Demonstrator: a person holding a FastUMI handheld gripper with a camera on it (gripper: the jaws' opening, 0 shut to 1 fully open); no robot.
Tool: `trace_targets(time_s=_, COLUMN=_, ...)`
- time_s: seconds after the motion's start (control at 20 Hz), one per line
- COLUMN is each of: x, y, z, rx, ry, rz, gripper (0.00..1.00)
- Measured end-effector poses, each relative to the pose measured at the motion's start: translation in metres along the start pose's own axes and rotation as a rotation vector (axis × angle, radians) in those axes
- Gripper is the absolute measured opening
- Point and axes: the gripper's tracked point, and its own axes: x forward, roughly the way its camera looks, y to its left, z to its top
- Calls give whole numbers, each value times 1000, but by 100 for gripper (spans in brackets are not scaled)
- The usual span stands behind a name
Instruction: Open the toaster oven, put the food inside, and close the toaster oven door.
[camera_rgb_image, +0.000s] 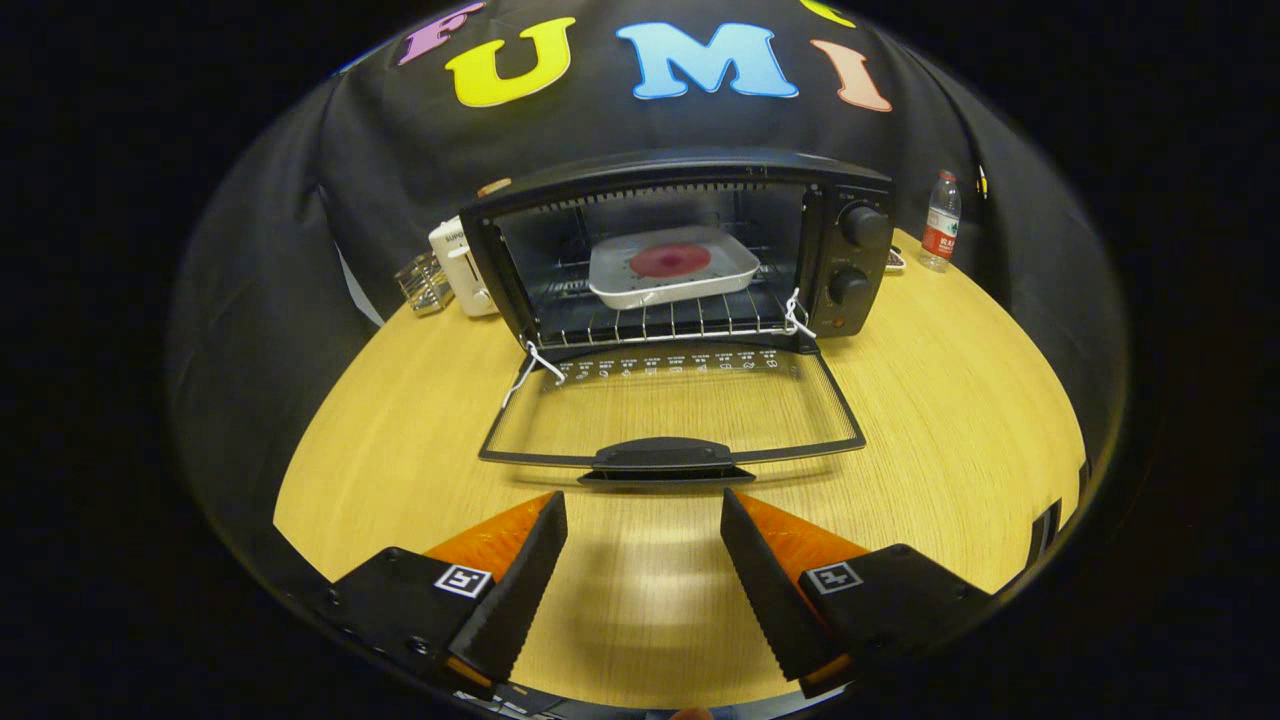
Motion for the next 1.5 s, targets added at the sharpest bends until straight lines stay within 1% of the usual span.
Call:
trace_targets(time_s=0.25, x=12, y=-4, z=-7, rx=-19, ry=87, rz=-21, gripper=98)
trace_targets(time_s=0.75, x=36, y=-12, z=-10, rx=-45, ry=140, rz=-95, gripper=99)
trace_targets(time_s=1.05, x=44, y=-15, z=-8, rx=-29, ry=114, rz=-140, gripper=97)
trace_targets(time_s=1.35, x=30, y=-13, z=-2, rx=-51, ry=55, rz=-156, gripper=98)
trace_targets(time_s=1.5, x=19, y=-11, z=5, rx=-51, ry=10, rz=-146, gripper=98)
